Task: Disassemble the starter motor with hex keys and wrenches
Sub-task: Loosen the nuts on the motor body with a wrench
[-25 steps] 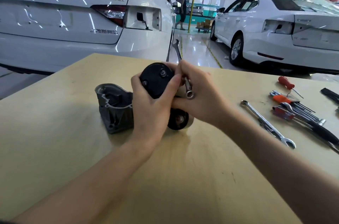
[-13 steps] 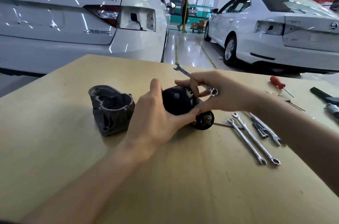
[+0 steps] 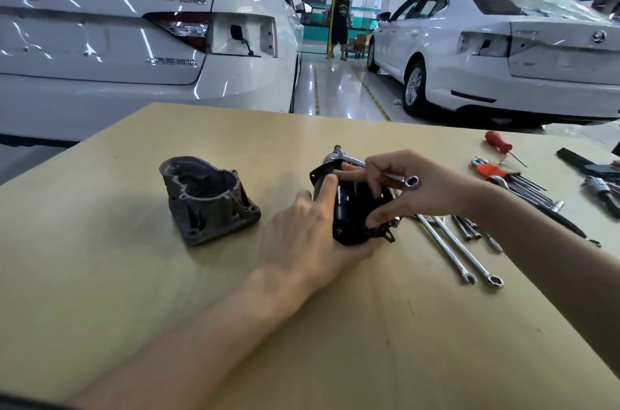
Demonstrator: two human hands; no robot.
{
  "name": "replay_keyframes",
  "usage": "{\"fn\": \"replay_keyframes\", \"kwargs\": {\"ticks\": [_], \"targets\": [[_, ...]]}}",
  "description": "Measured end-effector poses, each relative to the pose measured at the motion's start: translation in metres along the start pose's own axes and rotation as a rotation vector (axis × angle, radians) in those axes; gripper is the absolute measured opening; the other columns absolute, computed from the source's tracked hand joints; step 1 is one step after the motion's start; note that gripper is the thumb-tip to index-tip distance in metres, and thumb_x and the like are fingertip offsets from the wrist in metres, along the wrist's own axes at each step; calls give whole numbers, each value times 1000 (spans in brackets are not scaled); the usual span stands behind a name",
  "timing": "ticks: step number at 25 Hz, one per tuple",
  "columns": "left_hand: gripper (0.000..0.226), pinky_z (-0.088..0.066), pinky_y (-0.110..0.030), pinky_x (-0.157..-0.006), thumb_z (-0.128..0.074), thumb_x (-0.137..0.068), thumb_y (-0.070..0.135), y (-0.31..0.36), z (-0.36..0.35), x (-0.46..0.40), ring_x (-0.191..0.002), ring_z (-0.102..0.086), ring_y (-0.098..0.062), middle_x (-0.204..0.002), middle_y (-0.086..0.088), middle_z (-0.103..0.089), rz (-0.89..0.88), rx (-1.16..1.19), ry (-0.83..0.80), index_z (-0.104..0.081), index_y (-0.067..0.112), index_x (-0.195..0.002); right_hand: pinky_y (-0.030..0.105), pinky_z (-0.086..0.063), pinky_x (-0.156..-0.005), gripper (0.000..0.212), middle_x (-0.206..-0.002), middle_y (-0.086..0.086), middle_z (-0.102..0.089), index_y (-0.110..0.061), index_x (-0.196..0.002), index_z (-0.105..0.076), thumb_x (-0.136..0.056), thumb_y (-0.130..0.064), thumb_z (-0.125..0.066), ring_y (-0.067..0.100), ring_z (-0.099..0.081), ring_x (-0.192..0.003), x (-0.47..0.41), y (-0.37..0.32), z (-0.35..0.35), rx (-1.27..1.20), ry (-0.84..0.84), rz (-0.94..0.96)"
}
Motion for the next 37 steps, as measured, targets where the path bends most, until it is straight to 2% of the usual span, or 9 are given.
{"fn": "replay_keyframes", "kwargs": {"ticks": [2,4,7,9,12,15,20,30,37], "targets": [[99,-36,-32,-63,-38,-54,89,-1,-2,0,-92,-64,-27,-95,3,-50,6,-29,2,-22,36,-137,19,-46,-92,31,-121,-2,-67,-9,-69,-49,-72,-2,-78,3,-53,-123,2,-1,-6,-58,62,0],[102,-35,-33,-63,-34,-54,92,0,-4,-1,-92,-64,-27,-98,3,-54,0,-62,24,-18,36,-137,23,-49,-89,24,-108,0,-73,-6,-74,-55,-83,-24,-68,11,-63,-113,4,-2,-12,-236,294,21],[104,-36,-33,-67,-33,-57,94,-5,-5,-2,-96,-64,-26,-110,3,-59,-47,-48,3,-16,33,-139,29,-50,-80,30,-88,7,-75,-10,-102,-60,-101,-31,-39,20,-65,-81,11,-1,-11,-506,592,40],[105,-34,-31,-72,-40,-61,92,-13,-3,1,-103,-61,-25,-123,4,-57,-89,31,-75,-11,34,-143,27,-49,-69,23,-76,6,-69,-10,-107,-56,-98,-24,-40,18,-58,-69,21,-2,-16,-676,594,60],[102,-36,-27,-80,-52,-66,84,-21,0,4,-113,-55,-17,-136,9,-51,-140,142,-117,-9,40,-148,24,-52,-65,15,-74,10,-68,-10,-92,-66,-82,-21,-63,18,-61,-68,38,-5,-22,-724,509,80],[90,-46,-27,-86,-70,-62,71,-30,11,-3,-100,-52,-6,-116,9,-50,-126,297,-103,-34,43,-140,19,-53,-65,15,-71,8,-71,-18,-81,-77,-66,-17,-80,15,-63,-65,50,-14,-21,-611,439,89],[58,-55,-30,-66,-84,-58,45,-39,27,-11,-82,-56,-12,-93,-1,-57,-282,571,-113,-70,27,-113,23,-50,-57,14,-64,5,-68,-14,-80,-71,-85,-24,-62,21,-61,-58,49,-19,-27,-363,535,226],[52,-56,-45,-63,-86,-59,40,-39,19,-10,-76,-58,-20,-87,-4,-57,-270,660,-92,-73,28,-108,27,-56,-61,13,-73,14,-73,-3,-90,-68,-84,-11,-60,27,-71,-62,50,-20,-39,-330,591,284],[55,-57,-42,-66,-81,-58,47,-38,20,-10,-77,-58,-19,-86,-2,-59,-254,666,-88,-73,27,-108,27,-58,-61,10,-70,13,-72,-3,-87,-67,-82,-7,-60,26,-71,-60,53,-22,-37,-282,588,295]]}}
Point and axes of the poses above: each hand's wrist, its own x-axis away from the middle knuckle, its own z-axis out of the back of the hand, y = z × x, the point moved 2 cm from there along -x, towards the middle knuckle
